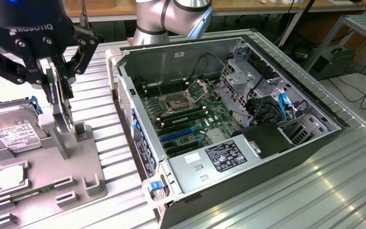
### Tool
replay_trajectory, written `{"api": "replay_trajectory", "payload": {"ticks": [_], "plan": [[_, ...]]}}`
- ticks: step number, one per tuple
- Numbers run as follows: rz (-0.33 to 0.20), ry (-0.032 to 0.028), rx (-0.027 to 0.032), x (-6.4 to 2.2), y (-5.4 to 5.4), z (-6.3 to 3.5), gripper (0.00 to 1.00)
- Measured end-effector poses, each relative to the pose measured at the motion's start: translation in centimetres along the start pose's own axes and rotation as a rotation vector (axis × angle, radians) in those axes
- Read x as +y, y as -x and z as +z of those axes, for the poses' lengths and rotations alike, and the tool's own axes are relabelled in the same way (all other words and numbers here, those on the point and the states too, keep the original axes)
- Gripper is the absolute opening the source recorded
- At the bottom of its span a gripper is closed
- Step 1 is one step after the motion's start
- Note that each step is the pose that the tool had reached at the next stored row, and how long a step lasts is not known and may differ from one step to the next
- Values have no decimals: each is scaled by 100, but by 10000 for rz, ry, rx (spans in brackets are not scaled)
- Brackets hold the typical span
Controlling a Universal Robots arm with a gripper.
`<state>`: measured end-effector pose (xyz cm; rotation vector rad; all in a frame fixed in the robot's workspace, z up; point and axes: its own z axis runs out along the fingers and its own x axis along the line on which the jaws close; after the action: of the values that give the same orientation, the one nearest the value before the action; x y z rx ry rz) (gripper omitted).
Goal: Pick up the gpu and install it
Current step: 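Pick up the gpu and move the gpu toward the slot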
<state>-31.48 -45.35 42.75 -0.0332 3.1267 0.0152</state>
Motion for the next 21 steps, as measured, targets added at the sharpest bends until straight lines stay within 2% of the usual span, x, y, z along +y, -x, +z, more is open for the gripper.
{"api": "replay_trajectory", "payload": {"ticks": [5,21], "plan": [[0,1,-1,1,2,-163,28],[0,8,-1,-1,56,-165,28]]}}
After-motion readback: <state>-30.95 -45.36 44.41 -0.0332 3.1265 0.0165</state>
